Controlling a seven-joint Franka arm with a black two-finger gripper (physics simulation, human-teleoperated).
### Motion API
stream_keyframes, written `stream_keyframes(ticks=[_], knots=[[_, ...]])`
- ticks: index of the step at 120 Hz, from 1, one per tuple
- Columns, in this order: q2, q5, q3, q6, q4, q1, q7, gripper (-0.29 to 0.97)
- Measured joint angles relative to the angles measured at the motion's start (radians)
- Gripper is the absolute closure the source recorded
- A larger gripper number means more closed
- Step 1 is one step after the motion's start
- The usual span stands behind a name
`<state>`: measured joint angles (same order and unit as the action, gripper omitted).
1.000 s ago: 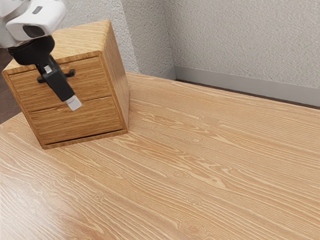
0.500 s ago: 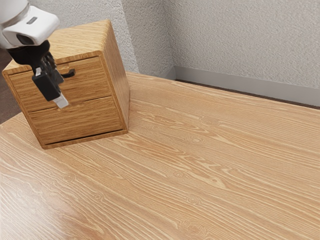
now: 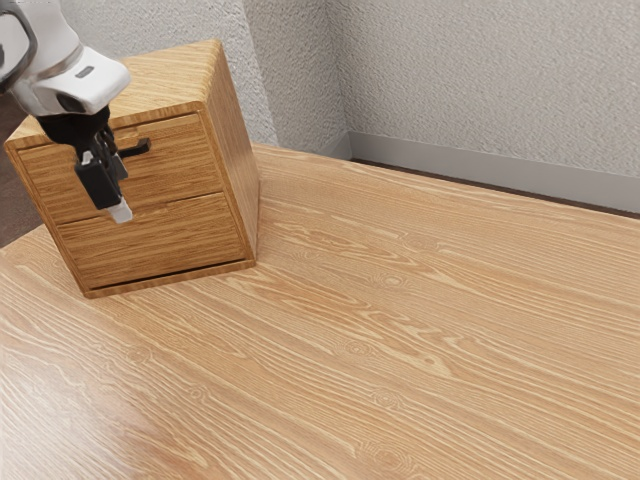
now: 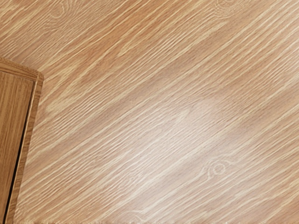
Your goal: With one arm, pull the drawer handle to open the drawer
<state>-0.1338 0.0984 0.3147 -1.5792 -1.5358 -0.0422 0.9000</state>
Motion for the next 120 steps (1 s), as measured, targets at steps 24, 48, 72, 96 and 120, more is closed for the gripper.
stream_keyframes(ticks=[24,48,72,96,120], knots=[[0.073,-0.038,0.001,-0.071,0.037,0.001,0.035,0.00],[0.153,-0.072,0.008,-0.104,0.139,-0.029,0.059,0.00],[0.192,-0.083,0.079,-0.118,0.187,-0.060,0.076,0.00],[0.214,-0.099,0.114,-0.139,0.190,0.044,0.088,0.00],[0.273,-0.148,0.113,-0.171,0.225,0.052,0.098,0.00]])
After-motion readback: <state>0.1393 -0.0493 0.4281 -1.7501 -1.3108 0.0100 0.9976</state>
